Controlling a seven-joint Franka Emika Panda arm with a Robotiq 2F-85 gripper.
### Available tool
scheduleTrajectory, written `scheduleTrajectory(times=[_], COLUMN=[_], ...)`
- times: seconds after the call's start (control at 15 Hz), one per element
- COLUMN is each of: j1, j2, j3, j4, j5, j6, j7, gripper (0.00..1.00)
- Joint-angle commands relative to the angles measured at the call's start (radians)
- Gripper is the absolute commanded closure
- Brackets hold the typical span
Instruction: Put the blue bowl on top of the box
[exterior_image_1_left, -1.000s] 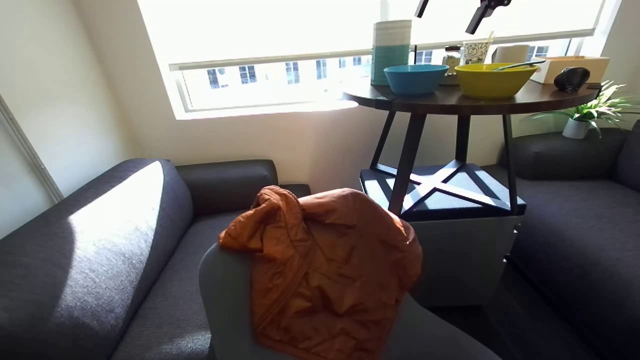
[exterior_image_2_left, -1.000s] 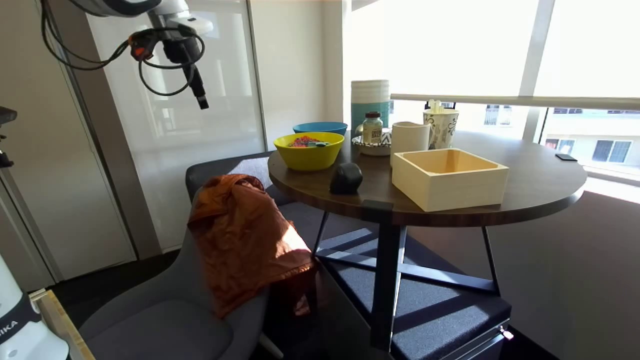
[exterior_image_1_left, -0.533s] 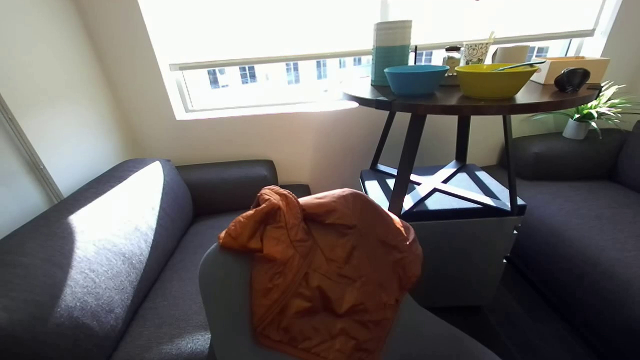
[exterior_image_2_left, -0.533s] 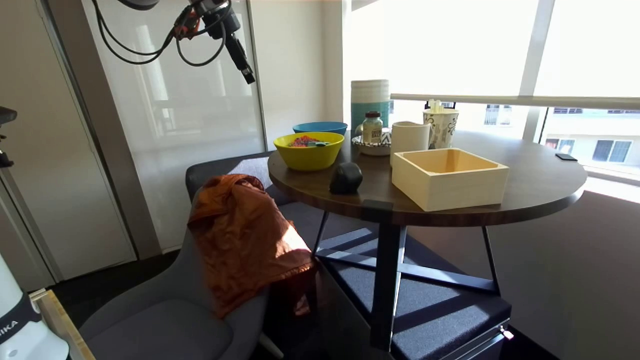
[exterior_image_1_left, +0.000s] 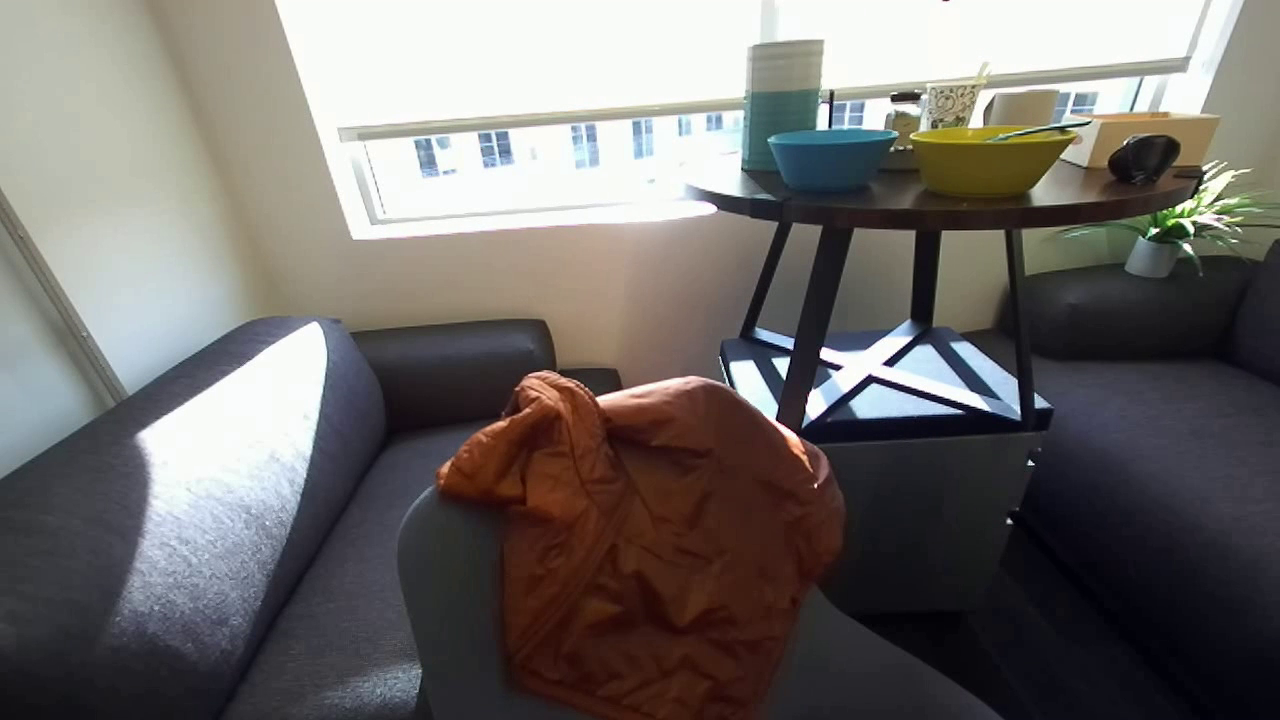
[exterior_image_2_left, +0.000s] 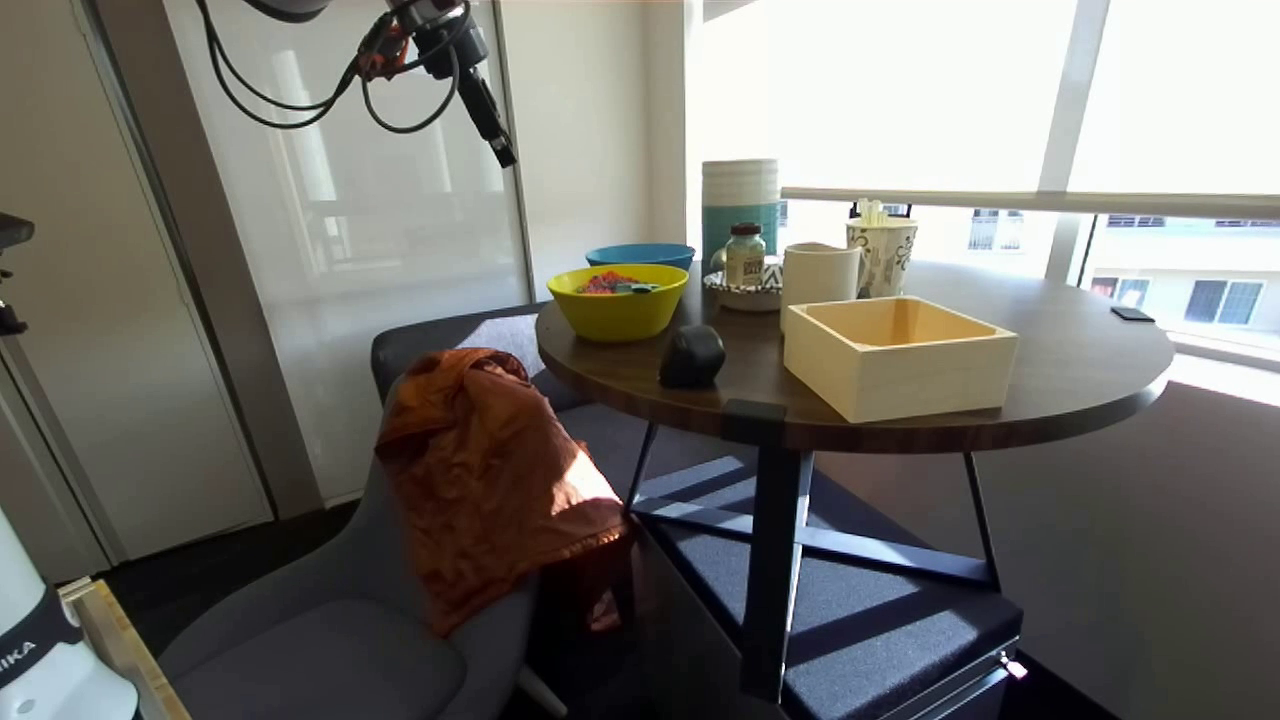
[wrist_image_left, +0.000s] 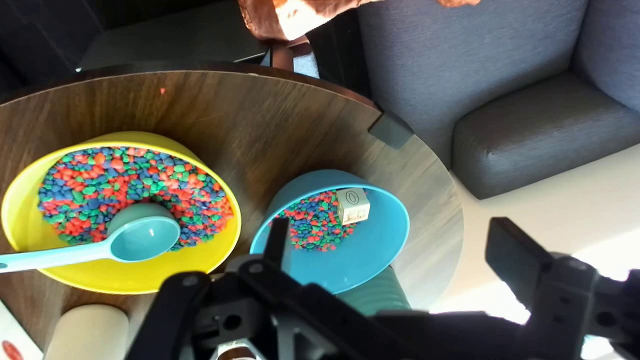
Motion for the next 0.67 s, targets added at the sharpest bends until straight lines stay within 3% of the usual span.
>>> scheduleTrajectory(times=[0.0, 0.2, 0.4, 0.6], j1=[0.035, 0.036, 0.065, 0.095], j2=[0.002, 0.054, 0.147, 0.250], j3=[-0.032, -0.023, -0.018, -0.026], j4=[0.002, 0.057, 0.112, 0.228], j5=[-0.010, -0.037, -0.077, -0.224], j6=[-0.003, 0.003, 0.054, 0.032], j7=[0.007, 0.095, 0.022, -0.050], gripper=[0.00, 0.00, 0.00, 0.00])
